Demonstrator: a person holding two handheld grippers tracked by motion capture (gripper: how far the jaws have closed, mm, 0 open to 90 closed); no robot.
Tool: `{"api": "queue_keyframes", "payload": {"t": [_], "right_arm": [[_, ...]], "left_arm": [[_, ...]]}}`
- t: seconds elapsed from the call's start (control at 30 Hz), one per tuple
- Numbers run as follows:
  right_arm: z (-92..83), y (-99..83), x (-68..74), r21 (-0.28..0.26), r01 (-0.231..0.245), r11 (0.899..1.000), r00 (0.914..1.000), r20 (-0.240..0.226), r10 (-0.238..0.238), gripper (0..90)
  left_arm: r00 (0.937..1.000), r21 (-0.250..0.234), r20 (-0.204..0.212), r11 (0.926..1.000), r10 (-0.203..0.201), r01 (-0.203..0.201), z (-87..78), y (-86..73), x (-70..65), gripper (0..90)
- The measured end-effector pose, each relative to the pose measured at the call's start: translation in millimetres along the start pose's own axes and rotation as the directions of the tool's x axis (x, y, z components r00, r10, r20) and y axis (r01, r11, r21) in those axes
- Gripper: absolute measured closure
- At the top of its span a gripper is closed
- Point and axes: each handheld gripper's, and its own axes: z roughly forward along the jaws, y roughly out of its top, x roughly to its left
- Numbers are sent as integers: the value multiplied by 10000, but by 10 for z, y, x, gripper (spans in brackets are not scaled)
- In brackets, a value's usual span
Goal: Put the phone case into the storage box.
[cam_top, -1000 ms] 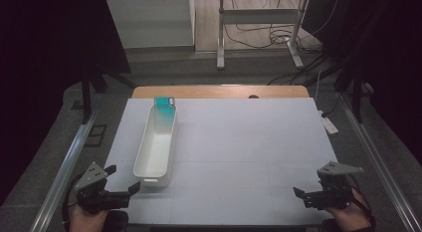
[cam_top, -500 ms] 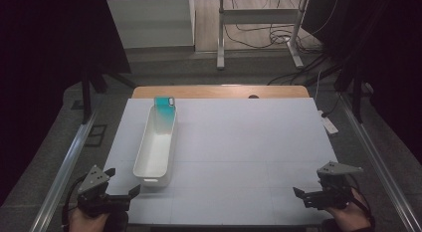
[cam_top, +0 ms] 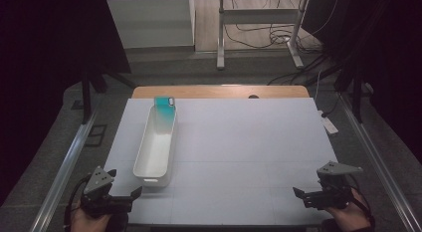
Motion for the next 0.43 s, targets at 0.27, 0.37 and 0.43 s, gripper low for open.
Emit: {"api": "queue_keyframes", "payload": {"t": [0.27,0.37,0.43], "right_arm": [[0,0,4,-1,22,10000,10000,4,-22,0],[0,-1,3,-3,28,10000,10000,-1,-28,0],[2,-2,1,-6,43,10000,10000,26,-43,0]], "left_arm": [[9995,539,-144,9982,266,-258,58,21,-31,11],[9997,530,-139,9984,202,-195,58,21,-24,11],[9999,468,-96,9988,132,-127,56,23,-16,11]]}}
